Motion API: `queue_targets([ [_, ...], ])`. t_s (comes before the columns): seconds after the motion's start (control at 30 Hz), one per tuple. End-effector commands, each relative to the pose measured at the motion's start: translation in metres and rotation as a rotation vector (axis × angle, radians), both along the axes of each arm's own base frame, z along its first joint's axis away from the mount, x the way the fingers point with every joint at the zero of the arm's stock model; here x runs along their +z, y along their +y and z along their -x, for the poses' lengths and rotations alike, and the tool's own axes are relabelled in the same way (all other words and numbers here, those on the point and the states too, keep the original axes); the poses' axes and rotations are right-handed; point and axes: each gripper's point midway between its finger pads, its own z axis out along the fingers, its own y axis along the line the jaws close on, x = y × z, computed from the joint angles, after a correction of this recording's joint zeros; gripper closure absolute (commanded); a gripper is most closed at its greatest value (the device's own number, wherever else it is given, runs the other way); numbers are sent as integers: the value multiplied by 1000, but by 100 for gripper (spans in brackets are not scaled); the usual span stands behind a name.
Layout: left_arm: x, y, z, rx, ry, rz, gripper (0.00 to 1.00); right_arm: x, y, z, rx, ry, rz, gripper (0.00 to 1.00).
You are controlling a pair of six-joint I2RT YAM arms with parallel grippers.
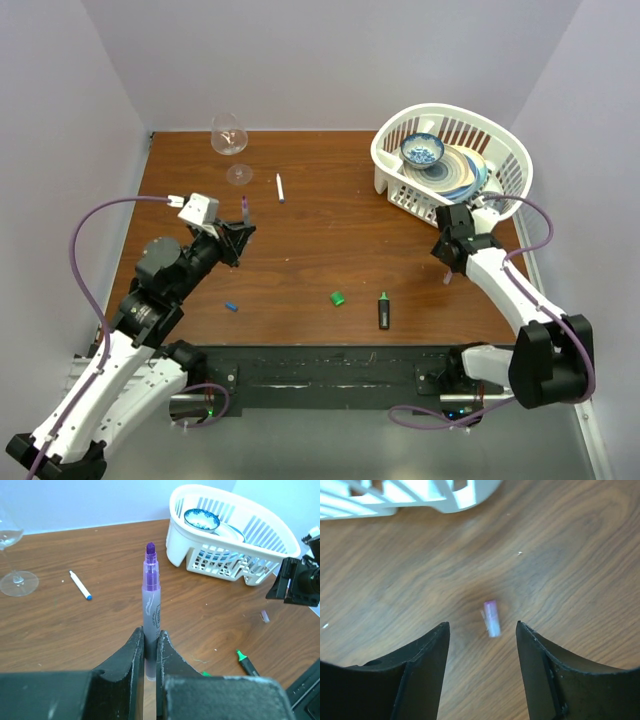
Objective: Insert the pens into the pen caps
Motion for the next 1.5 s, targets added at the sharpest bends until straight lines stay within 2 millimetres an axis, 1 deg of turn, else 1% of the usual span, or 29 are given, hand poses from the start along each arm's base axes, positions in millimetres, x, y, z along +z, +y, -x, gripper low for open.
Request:
queue_targets([
  [0.0, 5, 7, -3, 35, -36, -21, 100, -12, -10, -9, -38, -10, -12, 39],
  [0.03, 5, 8, -4, 38, -38, -21, 100, -17, -13, -9, -45, 9, -15, 39],
  [0.1, 6, 8, -3, 38, -42, -21, 100, -25, -13, -12, -42, 14, -32, 39],
  [0.13, 6, 12, -6, 66, -43, -24, 100, -29, -11, -13, -24, 23, -67, 40],
  [0.2, 8, 14, -5, 73, -47, -26, 100, -39, -6, -15, 0, 34, -99, 40],
  [0.27, 7, 18, -5, 92, -49, -26, 100, -49, -3, -13, 18, 55, -118, 39],
  [0.43, 10, 19, -6, 99, -57, -25, 100, -59, -5, -9, 9, 99, -105, 39],
  [0.7, 8, 21, -6, 109, -54, -27, 100, -72, -2, -7, 30, 141, -117, 39],
  [0.8, 10, 22, -6, 113, -58, -25, 100, -72, -2, -6, 18, 132, -124, 40],
  [0.87, 9, 22, -5, 115, -57, -24, 100, -68, -3, -5, 16, 114, -122, 45],
  [0.93, 9, 22, -5, 112, -57, -24, 100, -62, -4, -4, 18, 94, -116, 45],
  [1.03, 9, 20, -5, 104, -56, -24, 100, -47, -8, -4, 11, 57, -101, 45],
  [1.07, 9, 20, -5, 104, -55, -23, 100, -42, -8, -2, 10, 45, -102, 43],
  [1.17, 10, 21, -5, 107, -59, -23, 100, -34, -8, -1, 8, 13, -109, 40],
  [1.23, 10, 21, -4, 106, -60, -22, 100, -33, -6, 2, 10, -2, -122, 37],
  [1.3, 10, 22, -4, 109, -60, -20, 100, -28, -5, 4, 9, -34, -131, 36],
  [1.33, 11, 22, -3, 108, -61, -18, 100, -31, -6, 8, 7, -29, -130, 36],
  [1.37, 10, 22, -3, 106, -61, -18, 100, -27, -7, 9, 2, -47, -129, 36],
  [1.47, 11, 21, -2, 102, -65, -15, 100, -31, -7, 17, -8, -47, -133, 39],
])
